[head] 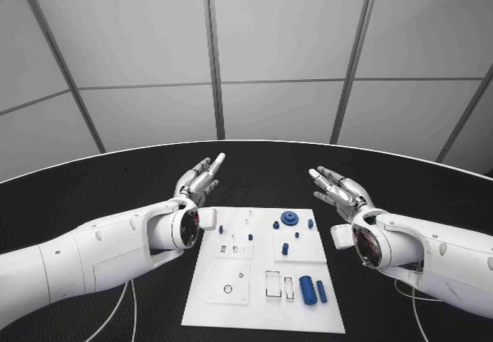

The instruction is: Assemble the parts on the task board

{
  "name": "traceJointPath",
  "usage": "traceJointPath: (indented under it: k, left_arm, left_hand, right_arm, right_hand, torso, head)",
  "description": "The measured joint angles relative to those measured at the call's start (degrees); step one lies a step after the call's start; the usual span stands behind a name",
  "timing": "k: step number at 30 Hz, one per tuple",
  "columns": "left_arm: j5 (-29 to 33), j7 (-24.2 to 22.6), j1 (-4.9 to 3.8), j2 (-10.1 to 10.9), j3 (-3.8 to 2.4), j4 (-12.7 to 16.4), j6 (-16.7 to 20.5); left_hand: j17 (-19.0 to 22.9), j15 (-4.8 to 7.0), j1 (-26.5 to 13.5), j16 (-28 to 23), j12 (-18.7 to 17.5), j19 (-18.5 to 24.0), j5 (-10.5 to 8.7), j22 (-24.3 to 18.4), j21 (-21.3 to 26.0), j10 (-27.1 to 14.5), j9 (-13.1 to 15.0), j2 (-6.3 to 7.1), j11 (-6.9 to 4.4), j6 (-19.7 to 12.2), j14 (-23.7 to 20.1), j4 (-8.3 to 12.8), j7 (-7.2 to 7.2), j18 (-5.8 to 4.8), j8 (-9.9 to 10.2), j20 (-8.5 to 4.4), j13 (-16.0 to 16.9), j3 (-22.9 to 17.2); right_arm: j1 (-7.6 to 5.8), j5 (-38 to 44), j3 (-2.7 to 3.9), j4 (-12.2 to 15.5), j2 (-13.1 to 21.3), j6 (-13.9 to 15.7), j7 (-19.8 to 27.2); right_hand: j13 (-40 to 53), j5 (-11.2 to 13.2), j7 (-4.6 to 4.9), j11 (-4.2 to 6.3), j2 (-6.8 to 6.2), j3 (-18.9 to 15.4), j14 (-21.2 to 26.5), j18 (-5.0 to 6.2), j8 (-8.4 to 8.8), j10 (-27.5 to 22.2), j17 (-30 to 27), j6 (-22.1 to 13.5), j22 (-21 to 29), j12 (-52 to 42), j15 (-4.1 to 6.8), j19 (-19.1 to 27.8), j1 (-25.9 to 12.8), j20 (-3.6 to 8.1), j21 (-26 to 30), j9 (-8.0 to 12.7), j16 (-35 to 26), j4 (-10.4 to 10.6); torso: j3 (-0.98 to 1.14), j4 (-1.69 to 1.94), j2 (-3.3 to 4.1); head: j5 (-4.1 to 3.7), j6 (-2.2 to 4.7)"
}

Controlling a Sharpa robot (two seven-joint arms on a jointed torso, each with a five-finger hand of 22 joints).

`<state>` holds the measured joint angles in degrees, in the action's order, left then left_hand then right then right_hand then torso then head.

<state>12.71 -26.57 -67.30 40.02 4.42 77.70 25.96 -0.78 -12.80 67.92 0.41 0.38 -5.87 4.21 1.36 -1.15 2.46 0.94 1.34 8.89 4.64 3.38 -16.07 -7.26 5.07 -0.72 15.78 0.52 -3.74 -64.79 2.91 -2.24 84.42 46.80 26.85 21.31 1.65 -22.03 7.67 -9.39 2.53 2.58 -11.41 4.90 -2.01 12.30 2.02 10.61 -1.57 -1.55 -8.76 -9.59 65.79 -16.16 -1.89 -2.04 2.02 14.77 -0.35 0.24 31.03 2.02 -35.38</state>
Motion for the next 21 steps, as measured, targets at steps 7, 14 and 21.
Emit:
traceJointPath:
  k: [7, 14, 21]
  left_arm:
    - [1.83, 0.19, -1.08, -0.42, 0.54, -2.14, -3.31]
    - [1.8, -0.81, -1.18, 1.95, 0.54, -1.64, -3.55]
    - [0.85, -0.65, -1.76, 3.88, 0.54, 0.57, -4.43]
  left_hand:
    - [-0.82, -0.96, 3.49, 1.11, 0.37, -0.51, 0.0, 0.27, -0.53, 2.02, 0.54, -0.1, 1.95, 2.48, 2.87, -0.4, -0.14, 0.75, -0.64, 0.82, 0.39, -0.13]
    - [-5.12, -1.6, 9.19, 8.99, 5.11, -14.27, 0.0, 3.55, -7.14, 21.72, 4.06, -0.38, 6.03, 18.24, 21.92, 0.69, -1.17, 0.73, -6.47, 1.17, 2.67, -1.22]
    - [-9.46, 2.29, 13.31, 17.53, 9.6, -33.86, 0.0, 7.04, -16.32, 45.11, 8.29, -0.03, 3.89, 37.55, 43.6, 2.41, -3.57, 3.42, -14.01, 0.72, 3.5, -2.93]
  right_arm:
    - [-0.47, 0.75, -0.14, -0.97, 0.35, -1.45, -0.32]
    - [-1.34, 20.22, -0.09, -4.83, 0.4, 2.68, -1.72]
    - [-2.94, 42.18, -0.08, -5.13, 0.38, 0.05, -5.86]
  right_hand:
    - [0.98, 3.19, 0.68, -1.72, -0.67, 1.94, -13.81, 1.67, -3.03, 14.02, 2.04, 9.88, -1.08, -2.12, -1.25, -10.55, 8.73, -0.39, -2.57, -1.95, 3.44, -4.19]
    - [1.77, 6.23, 2.28, -1.61, -3.38, 6.46, -32.11, 3.57, -7.72, 33.11, 4.61, 26.44, -2.71, -4.22, -0.7, -29.13, 14.8, 0.44, -7.65, -4.6, 8.26, -9.29]
    - [1.99, 7.01, 3.93, 0.24, -7.42, 14.46, -45.46, 4.46, -9.55, 45.93, 7.62, 36.85, -4.74, -3.74, 2.05, -43.74, 16.53, 3.66, -13.28, -5.67, 11.16, -11.85]
  torso:
    - [-0.02, -0.02, 0.09]
    - [0.01, -0.07, 0.81]
    - [0.04, 0.54, 1.86]
  head:
    - [-0.68, -0.23]
    - [-2.95, -0.75]
    - [-4.36, -1.09]
